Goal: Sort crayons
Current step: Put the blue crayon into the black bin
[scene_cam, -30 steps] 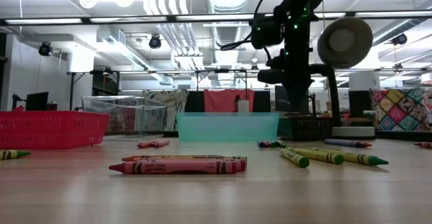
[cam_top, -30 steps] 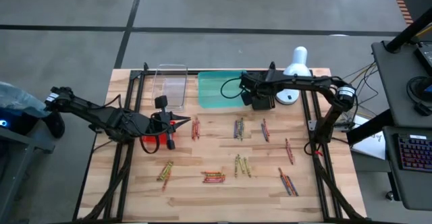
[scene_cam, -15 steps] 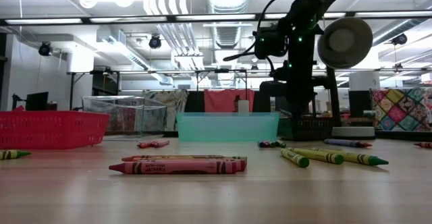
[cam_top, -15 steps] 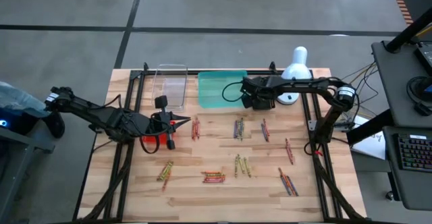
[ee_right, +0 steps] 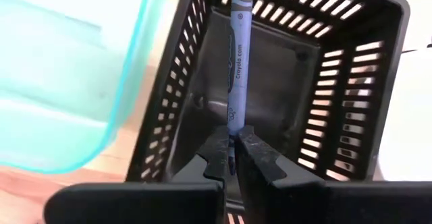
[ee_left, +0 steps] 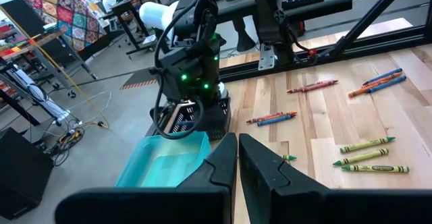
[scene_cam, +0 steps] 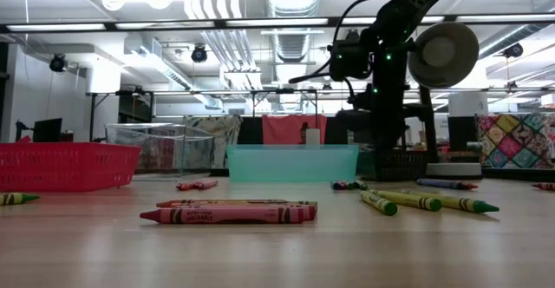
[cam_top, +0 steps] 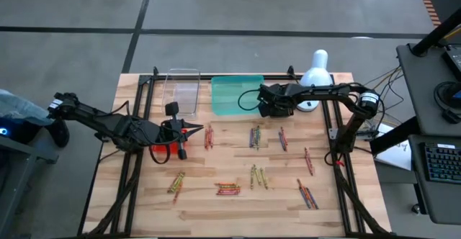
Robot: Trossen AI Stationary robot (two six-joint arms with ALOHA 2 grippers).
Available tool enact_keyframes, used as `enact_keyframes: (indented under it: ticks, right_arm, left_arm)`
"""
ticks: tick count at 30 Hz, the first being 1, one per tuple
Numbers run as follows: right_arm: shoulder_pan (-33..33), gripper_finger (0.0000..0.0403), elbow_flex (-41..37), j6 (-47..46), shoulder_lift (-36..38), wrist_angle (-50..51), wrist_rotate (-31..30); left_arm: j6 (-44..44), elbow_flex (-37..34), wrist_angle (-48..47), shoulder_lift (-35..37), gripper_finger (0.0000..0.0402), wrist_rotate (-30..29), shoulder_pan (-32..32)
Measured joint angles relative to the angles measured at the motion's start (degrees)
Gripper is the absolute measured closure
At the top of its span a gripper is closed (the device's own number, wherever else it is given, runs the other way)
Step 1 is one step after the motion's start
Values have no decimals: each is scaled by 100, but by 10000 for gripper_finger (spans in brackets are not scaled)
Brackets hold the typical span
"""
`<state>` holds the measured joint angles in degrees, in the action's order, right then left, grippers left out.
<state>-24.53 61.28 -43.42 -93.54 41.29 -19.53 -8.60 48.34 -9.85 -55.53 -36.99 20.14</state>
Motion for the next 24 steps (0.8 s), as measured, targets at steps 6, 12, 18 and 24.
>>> enact_keyframes:
  ticks: [6,12,18,24]
  right_arm:
    - [0,390,0,2,0,-19,0]
    - [0,390,0,17,0,-16,46]
    - [0,390,0,60,0,-11,49]
    - [0,390,0,12,0,-27,46]
  left_arm:
    - [0,0,0,0,402,-2,0]
    - [0,0,0,0,402,-2,0]
    - [2,0,0,0,402,-2,0]
    - [2,0,0,0,402,-4,0]
